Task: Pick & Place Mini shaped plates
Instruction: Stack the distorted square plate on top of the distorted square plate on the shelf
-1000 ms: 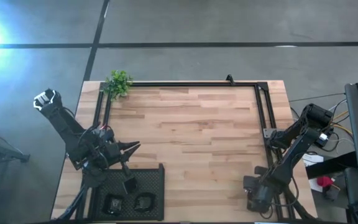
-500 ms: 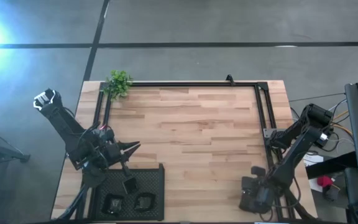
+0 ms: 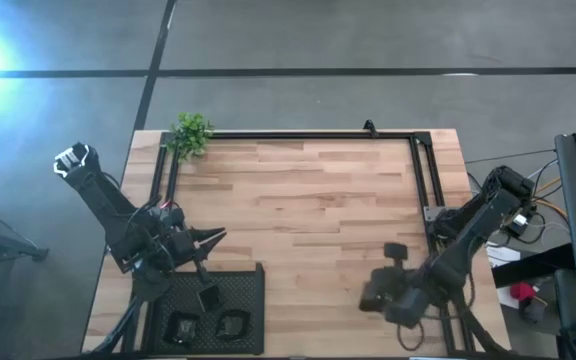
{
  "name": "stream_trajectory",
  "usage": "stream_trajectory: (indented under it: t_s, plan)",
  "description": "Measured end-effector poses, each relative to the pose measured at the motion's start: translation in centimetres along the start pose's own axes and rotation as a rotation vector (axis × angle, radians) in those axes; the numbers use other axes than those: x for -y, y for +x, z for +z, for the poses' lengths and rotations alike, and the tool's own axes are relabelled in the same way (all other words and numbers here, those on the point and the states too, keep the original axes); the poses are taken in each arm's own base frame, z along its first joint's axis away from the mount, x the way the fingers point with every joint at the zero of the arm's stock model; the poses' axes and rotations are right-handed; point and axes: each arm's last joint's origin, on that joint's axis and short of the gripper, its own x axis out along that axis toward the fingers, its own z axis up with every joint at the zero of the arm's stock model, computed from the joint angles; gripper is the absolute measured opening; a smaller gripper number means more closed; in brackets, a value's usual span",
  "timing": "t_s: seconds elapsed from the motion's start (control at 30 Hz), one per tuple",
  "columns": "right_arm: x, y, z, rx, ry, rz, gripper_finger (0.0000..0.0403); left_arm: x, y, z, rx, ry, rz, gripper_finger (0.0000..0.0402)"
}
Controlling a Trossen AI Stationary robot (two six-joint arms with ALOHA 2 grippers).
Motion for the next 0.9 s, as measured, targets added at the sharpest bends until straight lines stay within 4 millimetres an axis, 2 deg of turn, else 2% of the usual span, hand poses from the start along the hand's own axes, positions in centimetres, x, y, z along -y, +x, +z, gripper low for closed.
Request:
stream_trajectory:
  t_s: [0.2,0.47,0.67,0.9]
  plan:
    - [2.6,-0.7,4.7,0.114,-0.125,-0.085,0.0008,0.1,0.0,0.6,-0.003,0.021,-0.013,0.0039]
    - [7.5,-2.1,10.3,0.205,-0.220,-0.224,0.0008,0.0,0.5,2.0,0.006,0.011,0.016,0.0040]
    - [11.3,-2.9,13.2,0.239,-0.234,-0.295,0.0008,-0.5,1.5,2.3,0.021,0.046,0.101,0.0040]
    - [14.2,-3.7,15.9,0.355,-0.275,-0.352,0.0008,-1.0,2.4,2.8,0.027,0.055,0.166,0.0039]
